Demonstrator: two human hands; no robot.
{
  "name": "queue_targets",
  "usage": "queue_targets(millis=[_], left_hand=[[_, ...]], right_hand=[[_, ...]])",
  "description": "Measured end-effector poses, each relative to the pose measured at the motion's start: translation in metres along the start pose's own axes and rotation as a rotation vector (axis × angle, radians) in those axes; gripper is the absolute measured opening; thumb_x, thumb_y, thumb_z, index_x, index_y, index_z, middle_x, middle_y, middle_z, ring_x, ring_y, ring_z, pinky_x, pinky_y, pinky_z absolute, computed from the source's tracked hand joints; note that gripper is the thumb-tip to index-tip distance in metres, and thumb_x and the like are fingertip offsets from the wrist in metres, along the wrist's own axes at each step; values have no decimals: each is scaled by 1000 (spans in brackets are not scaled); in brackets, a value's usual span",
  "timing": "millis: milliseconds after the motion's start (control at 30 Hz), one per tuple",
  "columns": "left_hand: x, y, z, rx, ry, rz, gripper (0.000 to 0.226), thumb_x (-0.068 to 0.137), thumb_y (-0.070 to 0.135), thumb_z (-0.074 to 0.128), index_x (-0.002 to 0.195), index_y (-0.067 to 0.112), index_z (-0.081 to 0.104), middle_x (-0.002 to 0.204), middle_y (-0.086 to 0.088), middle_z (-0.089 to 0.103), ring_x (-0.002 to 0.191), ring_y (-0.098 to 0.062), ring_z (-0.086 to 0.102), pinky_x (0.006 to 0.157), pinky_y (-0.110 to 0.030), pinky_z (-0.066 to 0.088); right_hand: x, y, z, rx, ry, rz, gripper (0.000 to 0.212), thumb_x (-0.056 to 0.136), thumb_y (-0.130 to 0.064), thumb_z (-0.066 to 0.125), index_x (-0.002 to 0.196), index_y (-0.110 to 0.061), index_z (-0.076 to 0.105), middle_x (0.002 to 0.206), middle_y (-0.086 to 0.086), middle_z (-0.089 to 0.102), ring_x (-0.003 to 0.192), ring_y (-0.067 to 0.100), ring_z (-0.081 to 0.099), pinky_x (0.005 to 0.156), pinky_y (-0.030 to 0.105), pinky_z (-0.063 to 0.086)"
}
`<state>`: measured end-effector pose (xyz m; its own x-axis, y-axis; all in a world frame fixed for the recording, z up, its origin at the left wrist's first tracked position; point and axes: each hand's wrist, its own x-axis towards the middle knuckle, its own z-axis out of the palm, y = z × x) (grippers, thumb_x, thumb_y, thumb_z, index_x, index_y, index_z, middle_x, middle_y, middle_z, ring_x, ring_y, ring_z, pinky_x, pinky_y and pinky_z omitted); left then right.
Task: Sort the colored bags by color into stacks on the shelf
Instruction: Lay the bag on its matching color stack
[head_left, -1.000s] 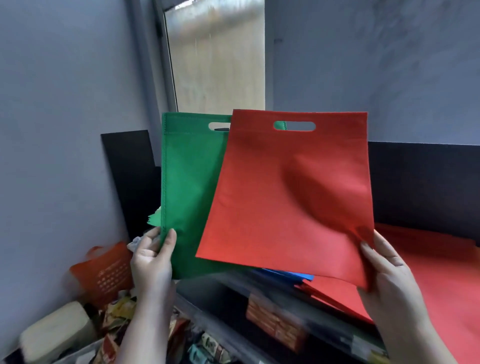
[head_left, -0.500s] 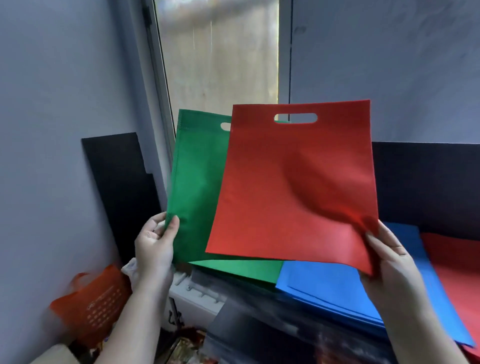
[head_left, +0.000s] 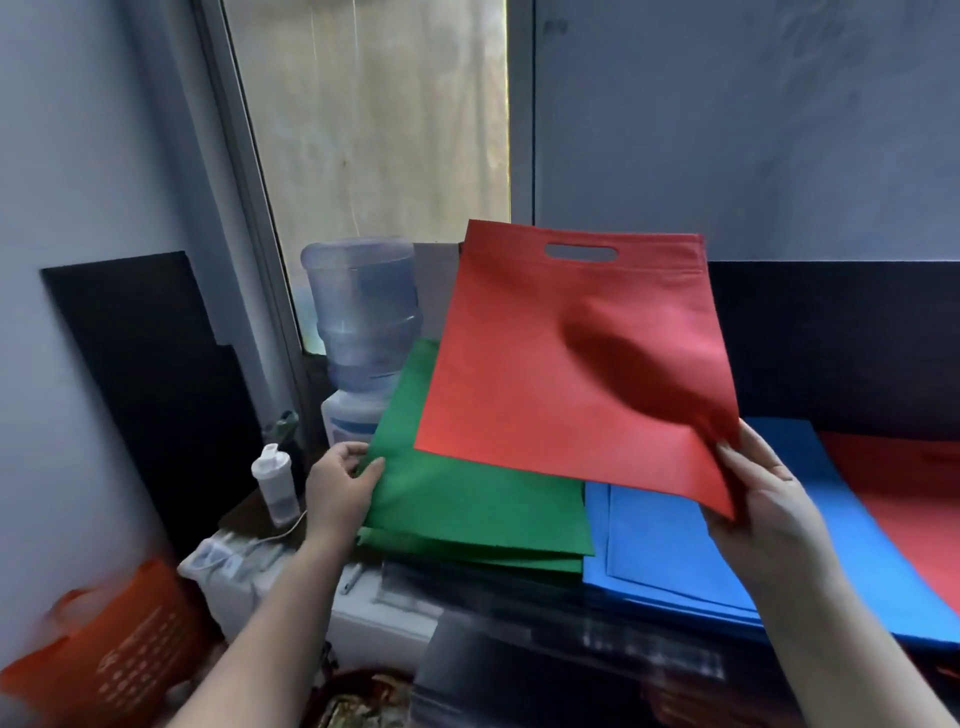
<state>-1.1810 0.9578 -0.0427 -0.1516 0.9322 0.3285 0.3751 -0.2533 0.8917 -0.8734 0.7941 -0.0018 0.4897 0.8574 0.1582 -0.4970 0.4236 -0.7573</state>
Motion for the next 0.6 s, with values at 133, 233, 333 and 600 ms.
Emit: queue_targets(millis=[133, 233, 333, 600], left_hand=[[-8, 12, 4, 216, 68, 216, 35, 84, 24, 71, 108, -1, 62, 106, -18, 65, 96, -29, 60, 84, -40, 46], [-25, 50, 16, -505, -263, -73, 39, 92, 41, 48, 97, 6, 66, 91, -13, 70, 69, -13, 64, 65, -27, 49], [-43, 73, 32, -793, -549, -165, 37, 88, 35, 49, 94, 7, 72, 82, -7, 73, 68, -13, 69, 62, -22, 56], [-94, 115, 100, -413, -363, 113, 20, 90, -1, 58, 98, 17, 65, 82, -7, 73, 76, -27, 68, 76, -39, 56]], right_hand=[[0, 2, -6, -27, 8, -5, 43, 94, -2, 45, 85, -27, 79, 93, -2, 75, 79, 5, 70, 64, 15, 55], [-2, 4, -13, -27, 21, -6, 37, 93, -1, 46, 89, -19, 78, 93, 2, 75, 77, 9, 71, 62, 18, 55], [-5, 0, -24, -44, 35, -33, 37, 93, 1, 46, 85, -17, 78, 90, 3, 75, 76, 10, 70, 65, 20, 56], [-25, -58, -82, -265, 127, -210, 39, 89, 4, 52, 84, -25, 79, 82, 0, 75, 72, 7, 69, 68, 21, 57]])
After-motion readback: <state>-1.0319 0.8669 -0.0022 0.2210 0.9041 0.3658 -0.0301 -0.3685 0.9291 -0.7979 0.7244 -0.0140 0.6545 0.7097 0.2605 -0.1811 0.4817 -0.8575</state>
